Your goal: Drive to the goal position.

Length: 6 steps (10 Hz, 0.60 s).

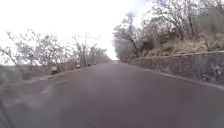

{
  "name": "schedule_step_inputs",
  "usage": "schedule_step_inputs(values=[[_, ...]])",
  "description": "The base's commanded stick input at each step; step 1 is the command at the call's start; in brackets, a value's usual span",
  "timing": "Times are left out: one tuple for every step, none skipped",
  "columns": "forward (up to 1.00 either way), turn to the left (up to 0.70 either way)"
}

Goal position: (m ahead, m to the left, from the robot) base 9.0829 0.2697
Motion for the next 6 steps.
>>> schedule_step_inputs(values=[[0.7,0.0],[0.7,0.0],[0.7,0.0],[0.7,0.0],[0.7,0.0],[0.7,0.0]])
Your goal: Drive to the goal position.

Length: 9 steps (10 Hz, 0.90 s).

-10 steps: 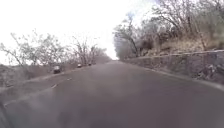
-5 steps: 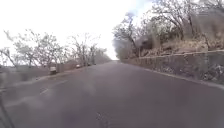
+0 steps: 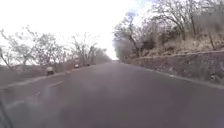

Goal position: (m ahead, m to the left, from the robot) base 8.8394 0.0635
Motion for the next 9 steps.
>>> schedule_step_inputs(values=[[0.7,0.0],[0.7,0.0],[0.7,0.0],[0.7,0.01],[0.7,0.02],[0.7,0.03],[0.7,0.02],[0.7,0.03],[0.7,0.02]])
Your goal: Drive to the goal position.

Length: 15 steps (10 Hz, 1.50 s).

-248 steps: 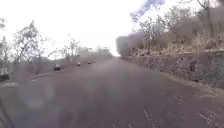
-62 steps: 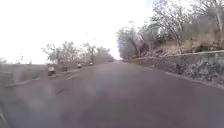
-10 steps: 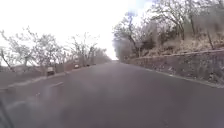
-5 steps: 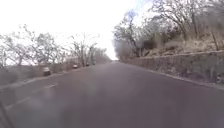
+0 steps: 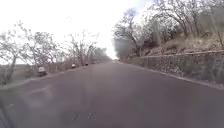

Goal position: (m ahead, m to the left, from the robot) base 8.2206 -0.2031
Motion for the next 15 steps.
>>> schedule_step_inputs(values=[[0.7,0.02],[0.7,0.02],[0.7,0.02],[0.7,0.03],[0.7,0.03],[0.7,0.03],[0.7,0.03],[0.7,0.02],[0.7,0.0],[0.7,0.0],[0.7,0.0],[0.7,0.0],[0.7,0.0],[0.7,0.0],[0.7,0.0]])
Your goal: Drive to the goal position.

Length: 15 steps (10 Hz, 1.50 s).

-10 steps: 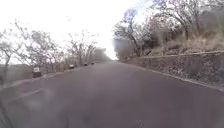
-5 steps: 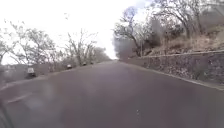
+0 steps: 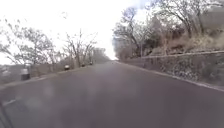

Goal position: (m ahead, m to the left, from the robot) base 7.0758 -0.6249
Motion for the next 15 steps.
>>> schedule_step_inputs(values=[[0.7,0.0],[0.7,0.0],[0.7,0.0],[0.7,0.0],[0.7,0.0],[0.7,0.0],[0.7,0.0],[0.7,0.0],[0.7,0.0],[0.7,0.0],[0.7,0.0],[0.7,0.0],[0.7,0.0],[0.7,0.0],[0.7,0.0]])
